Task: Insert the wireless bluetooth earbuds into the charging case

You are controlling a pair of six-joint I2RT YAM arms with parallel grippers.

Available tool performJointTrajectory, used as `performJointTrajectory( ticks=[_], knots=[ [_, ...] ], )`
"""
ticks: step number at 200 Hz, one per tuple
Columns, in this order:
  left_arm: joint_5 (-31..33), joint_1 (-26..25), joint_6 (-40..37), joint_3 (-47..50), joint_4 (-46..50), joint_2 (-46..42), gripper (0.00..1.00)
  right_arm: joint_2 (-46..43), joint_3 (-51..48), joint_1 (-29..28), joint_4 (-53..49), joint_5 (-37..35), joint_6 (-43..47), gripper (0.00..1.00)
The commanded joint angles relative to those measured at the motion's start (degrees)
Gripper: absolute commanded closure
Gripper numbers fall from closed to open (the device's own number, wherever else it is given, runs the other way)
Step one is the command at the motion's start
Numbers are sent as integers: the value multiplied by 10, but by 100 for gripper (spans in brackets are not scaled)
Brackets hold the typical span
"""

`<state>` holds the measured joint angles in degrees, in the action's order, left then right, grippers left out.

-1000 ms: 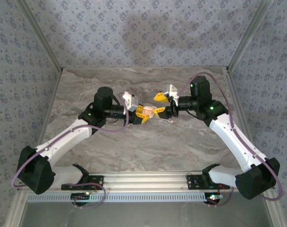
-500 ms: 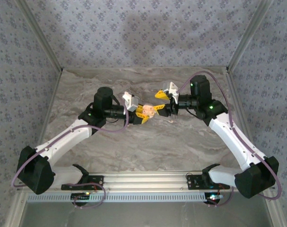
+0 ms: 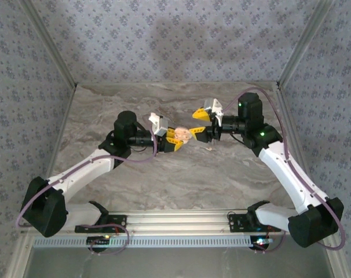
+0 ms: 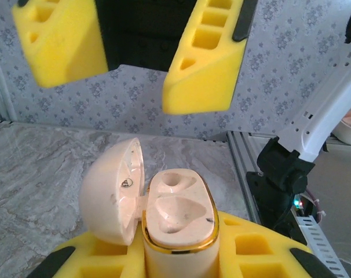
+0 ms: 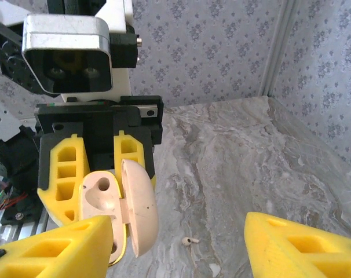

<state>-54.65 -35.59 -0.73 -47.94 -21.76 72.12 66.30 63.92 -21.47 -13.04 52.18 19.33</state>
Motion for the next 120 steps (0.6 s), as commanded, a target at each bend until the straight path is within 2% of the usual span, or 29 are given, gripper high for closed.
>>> performJointTrajectory(
  ticks=[1,58,82,120],
  knots=[
    [9,7,22,15,-53,0,81,-19,1,11,-15,-29,-41,37],
    [36,25,30,45,-59,-5,81,-5,6,35,-143,-198,-222,41],
    [42,29,32,53,-60,-6,81,-4,-23,42,-174,-264,-338,44],
    [49,33,37,60,-64,-5,81,13,-75,47,-196,-317,-498,48]
  ],
)
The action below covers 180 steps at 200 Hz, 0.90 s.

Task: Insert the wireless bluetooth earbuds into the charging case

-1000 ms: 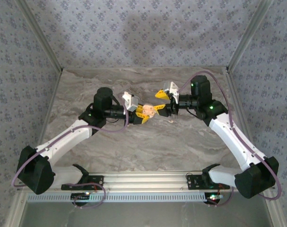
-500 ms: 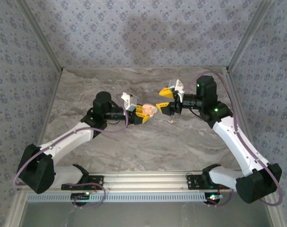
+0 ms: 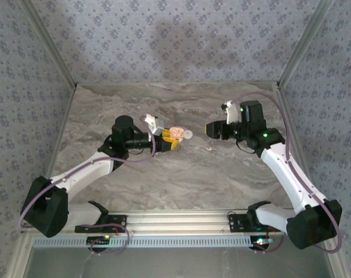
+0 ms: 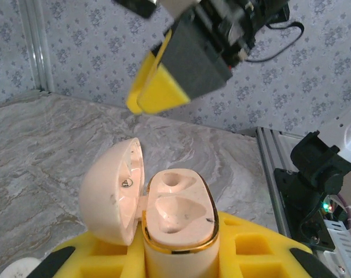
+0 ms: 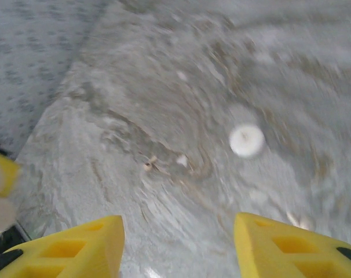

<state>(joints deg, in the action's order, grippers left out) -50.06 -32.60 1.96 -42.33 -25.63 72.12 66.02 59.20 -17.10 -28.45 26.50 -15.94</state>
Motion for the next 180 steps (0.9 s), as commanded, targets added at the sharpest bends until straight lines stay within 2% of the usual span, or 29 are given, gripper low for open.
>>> performJointTrajectory(
  ticks=[1,47,114,180],
  knots=[
    [3,4,10,4,-26,-5,81,17,-28,3,-42,-60,-147,48],
    [6,6,17,11,-31,-6,81,94,-57,-1,-24,-80,-257,51],
    [12,8,15,11,-28,-7,81,228,-40,-3,0,-67,-296,51],
    [15,9,8,8,-17,-9,81,313,-13,-1,20,-56,-302,51]
  ],
)
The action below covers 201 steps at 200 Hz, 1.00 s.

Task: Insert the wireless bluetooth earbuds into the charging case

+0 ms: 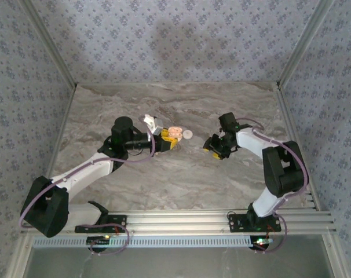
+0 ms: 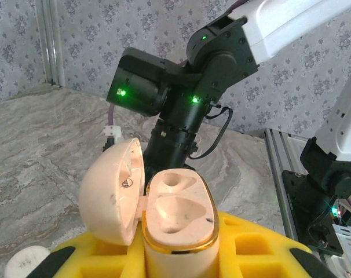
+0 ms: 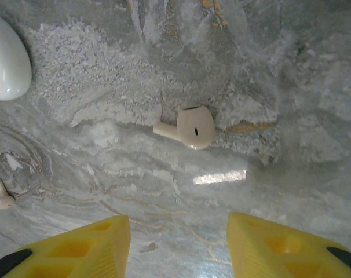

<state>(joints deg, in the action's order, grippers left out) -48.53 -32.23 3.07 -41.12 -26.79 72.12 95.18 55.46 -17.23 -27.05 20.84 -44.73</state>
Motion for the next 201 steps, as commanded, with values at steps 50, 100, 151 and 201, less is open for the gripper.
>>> performJointTrajectory(
  ticks=[50,100,151,201],
  knots=[
    [1,11,-8,-4,2,-15,81,64,53,13,13,-19,-5,51],
    [1,18,-13,-4,12,-18,81,112,110,28,4,-30,23,51],
    [3,22,-14,-4,16,-21,81,139,159,35,25,-15,49,51],
    [4,23,-14,-4,20,-24,81,116,193,32,-26,-39,68,50]
  ],
)
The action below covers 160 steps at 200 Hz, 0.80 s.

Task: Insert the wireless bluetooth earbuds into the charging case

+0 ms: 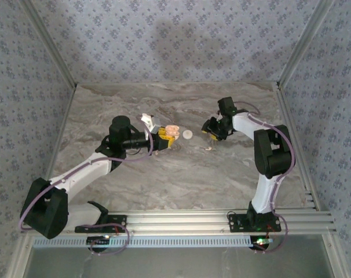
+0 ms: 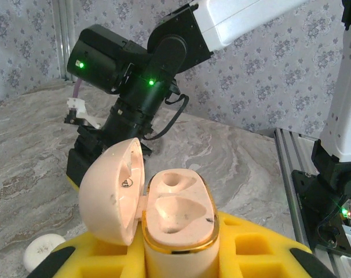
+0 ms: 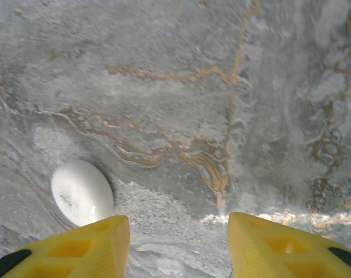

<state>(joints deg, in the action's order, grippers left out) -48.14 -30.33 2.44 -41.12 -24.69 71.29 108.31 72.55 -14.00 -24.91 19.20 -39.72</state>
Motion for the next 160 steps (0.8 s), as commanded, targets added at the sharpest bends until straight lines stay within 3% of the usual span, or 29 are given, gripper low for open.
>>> performJointTrajectory(
  ticks=[1,32,78,160],
  knots=[
    [0,4,-8,-4,-1,-16,81,-17,22,-1,-49,-24,18,50],
    [1,4,-7,-3,-1,-18,81,-76,-12,-18,-93,-75,0,50],
    [-5,4,-6,-4,-2,-17,81,-135,-108,-48,-79,-73,-54,50],
    [-3,4,-6,-1,3,-26,81,-95,-135,-57,-18,-55,-81,51]
  ],
)
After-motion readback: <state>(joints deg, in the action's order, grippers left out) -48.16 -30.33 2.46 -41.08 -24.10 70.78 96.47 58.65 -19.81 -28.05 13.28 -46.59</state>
